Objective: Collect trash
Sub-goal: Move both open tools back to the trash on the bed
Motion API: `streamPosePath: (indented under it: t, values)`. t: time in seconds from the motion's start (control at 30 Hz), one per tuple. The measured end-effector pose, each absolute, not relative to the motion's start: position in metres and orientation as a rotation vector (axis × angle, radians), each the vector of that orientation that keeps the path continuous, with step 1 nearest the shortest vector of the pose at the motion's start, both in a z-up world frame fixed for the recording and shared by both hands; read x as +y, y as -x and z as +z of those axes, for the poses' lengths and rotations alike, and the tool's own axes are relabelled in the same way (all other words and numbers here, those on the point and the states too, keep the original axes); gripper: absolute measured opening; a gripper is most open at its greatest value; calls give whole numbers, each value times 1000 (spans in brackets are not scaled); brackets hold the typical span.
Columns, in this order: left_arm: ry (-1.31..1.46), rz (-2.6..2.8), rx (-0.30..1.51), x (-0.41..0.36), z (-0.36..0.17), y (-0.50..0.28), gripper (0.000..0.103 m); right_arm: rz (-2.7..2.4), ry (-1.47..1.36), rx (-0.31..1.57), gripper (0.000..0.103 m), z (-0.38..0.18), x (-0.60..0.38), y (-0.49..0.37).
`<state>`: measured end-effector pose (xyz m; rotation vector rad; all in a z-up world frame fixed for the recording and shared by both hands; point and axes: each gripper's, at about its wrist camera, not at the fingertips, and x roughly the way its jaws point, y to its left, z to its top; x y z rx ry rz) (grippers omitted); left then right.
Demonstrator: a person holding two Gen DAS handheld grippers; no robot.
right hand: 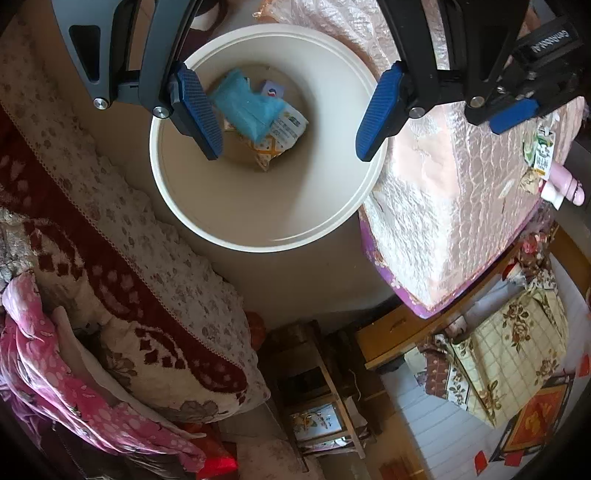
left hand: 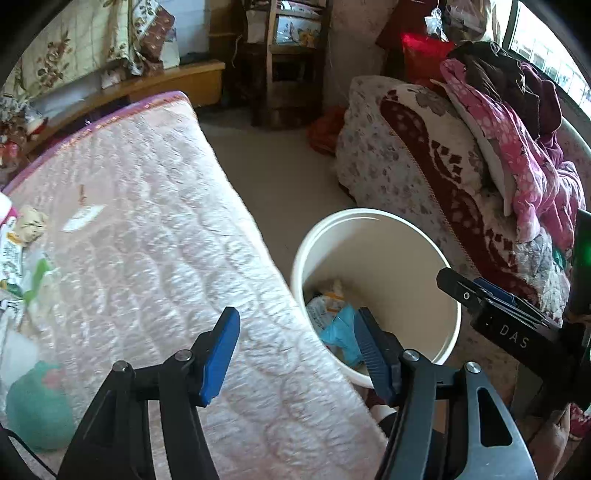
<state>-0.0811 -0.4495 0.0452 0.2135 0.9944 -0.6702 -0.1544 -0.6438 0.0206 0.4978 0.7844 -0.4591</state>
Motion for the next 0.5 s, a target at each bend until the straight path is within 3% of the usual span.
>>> streamPosePath:
  t: [0.5]
  values:
    - [-213, -599, 900, -378, 75, 90, 65, -410, -397, 779, 77, 43, -589, 149]
